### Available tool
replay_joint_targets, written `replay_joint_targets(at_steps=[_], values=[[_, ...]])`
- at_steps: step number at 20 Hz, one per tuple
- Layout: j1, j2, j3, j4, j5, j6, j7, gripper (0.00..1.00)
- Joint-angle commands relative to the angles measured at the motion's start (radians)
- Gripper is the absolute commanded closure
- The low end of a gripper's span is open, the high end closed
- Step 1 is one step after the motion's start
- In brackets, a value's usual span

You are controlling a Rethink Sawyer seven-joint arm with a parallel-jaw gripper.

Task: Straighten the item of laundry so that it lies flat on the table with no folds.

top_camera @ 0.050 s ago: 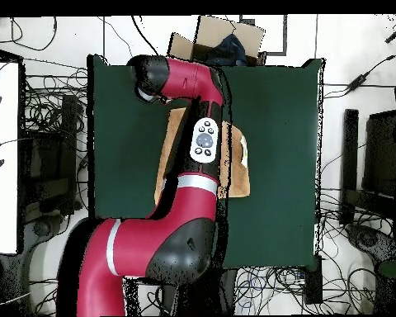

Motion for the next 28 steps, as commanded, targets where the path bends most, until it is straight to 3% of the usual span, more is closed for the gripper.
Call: replay_joint_targets(at_steps=[1, 6, 14, 24, 28], values=[[0.011, 0.030, -0.040, 0.055, -0.001, 0.106, 0.322, 0.00], [0.013, -0.005, -0.067, 0.106, -0.034, 0.082, 0.292, 0.00], [0.012, 0.028, -0.141, 0.058, -0.048, 0.091, 0.303, 0.00], [0.006, 0.034, -0.229, 0.002, -0.051, 0.235, 0.272, 0.00], [0.008, 0.035, -0.217, 0.062, -0.062, 0.186, 0.258, 0.00]])
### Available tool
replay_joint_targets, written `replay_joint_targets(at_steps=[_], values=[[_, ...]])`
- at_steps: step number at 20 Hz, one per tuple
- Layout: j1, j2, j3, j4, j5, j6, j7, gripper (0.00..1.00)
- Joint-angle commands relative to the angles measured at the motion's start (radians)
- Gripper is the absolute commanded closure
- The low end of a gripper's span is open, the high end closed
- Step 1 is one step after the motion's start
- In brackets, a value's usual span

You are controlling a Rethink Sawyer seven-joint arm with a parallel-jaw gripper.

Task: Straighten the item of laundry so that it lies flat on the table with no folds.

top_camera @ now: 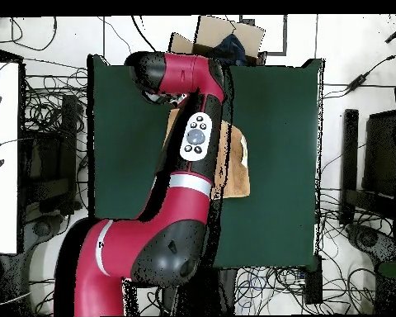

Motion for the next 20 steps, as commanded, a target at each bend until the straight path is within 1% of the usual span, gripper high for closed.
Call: replay_joint_targets(at_steps=[1, 2, 3, 7, 10, 11, 13, 15, 17, 20], values=[[-0.003, -0.002, -0.014, 0.139, -0.043, 0.076, 0.216, 0.00], [-0.001, -0.011, -0.008, 0.157, -0.041, 0.080, 0.214, 0.00], [0.007, -0.031, -0.004, 0.200, -0.045, 0.074, 0.215, 0.00], [0.008, -0.088, 0.018, 0.320, -0.069, -0.006, 0.160, 0.00], [-0.010, -0.115, 0.059, 0.378, -0.040, 0.017, 0.129, 0.00], [-0.016, -0.129, 0.095, 0.433, -0.009, 0.006, 0.139, 0.00], [0.003, -0.146, 0.100, 0.510, -0.010, -0.101, 0.177, 0.00], [0.019, -0.158, 0.116, 0.561, 0.025, -0.127, 0.238, 0.00], [0.035, -0.158, 0.124, 0.584, 0.056, -0.147, 0.287, 0.00], [0.054, -0.148, 0.127, 0.598, 0.089, -0.174, 0.320, 0.00]])
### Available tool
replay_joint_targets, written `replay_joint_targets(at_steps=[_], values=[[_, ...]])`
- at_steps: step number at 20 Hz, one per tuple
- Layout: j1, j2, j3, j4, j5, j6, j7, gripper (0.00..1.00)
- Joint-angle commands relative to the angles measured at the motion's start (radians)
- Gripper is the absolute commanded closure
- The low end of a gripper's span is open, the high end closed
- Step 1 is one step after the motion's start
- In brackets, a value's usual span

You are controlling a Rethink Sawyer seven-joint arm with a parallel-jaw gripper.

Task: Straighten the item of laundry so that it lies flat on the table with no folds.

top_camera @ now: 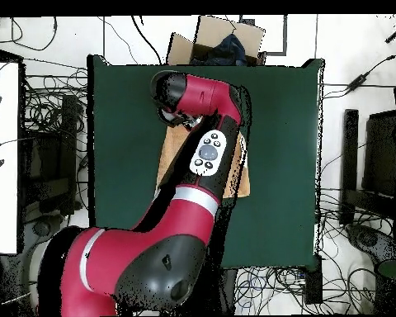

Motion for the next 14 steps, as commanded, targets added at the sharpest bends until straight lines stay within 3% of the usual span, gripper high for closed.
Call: replay_joint_targets(at_steps=[1, 14], values=[[0.051, -0.001, 0.132, 0.249, 0.082, -0.127, 0.335, 0.00], [0.089, 0.028, 0.129, 0.252, 0.208, -0.183, 0.334, 0.00]])
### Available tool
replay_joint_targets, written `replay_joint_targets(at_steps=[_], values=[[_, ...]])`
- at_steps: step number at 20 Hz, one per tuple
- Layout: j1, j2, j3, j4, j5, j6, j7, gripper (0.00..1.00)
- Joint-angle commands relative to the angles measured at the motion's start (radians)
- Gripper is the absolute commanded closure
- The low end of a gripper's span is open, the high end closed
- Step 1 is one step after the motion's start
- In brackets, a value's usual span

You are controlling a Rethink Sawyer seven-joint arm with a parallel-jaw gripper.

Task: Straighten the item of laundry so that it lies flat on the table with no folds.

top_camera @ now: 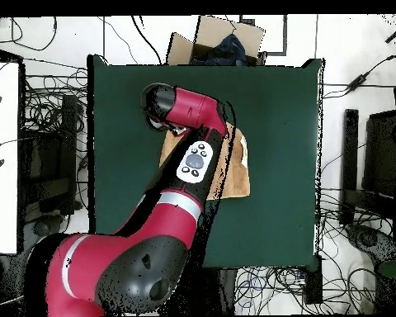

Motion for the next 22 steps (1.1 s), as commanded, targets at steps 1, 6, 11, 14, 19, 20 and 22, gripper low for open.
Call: replay_joint_targets(at_steps=[1, 6, 11, 14, 19, 20, 22], values=[[0.032, 0.026, 0.129, 0.150, 0.091, -0.075, 0.338, 0.00], [0.046, 0.053, 0.137, 0.150, 0.134, -0.129, 0.340, 0.00], [0.055, 0.070, 0.127, 0.157, 0.160, -0.176, 0.334, 0.00], [0.057, 0.074, 0.118, 0.159, 0.170, -0.188, 0.326, 0.00], [0.066, 0.074, 0.101, 0.171, 0.176, -0.197, 0.316, 0.00], [0.067, 0.070, 0.098, 0.178, 0.177, -0.199, 0.312, 0.00], [0.072, 0.064, 0.080, 0.186, 0.170, -0.188, 0.309, 0.00]])
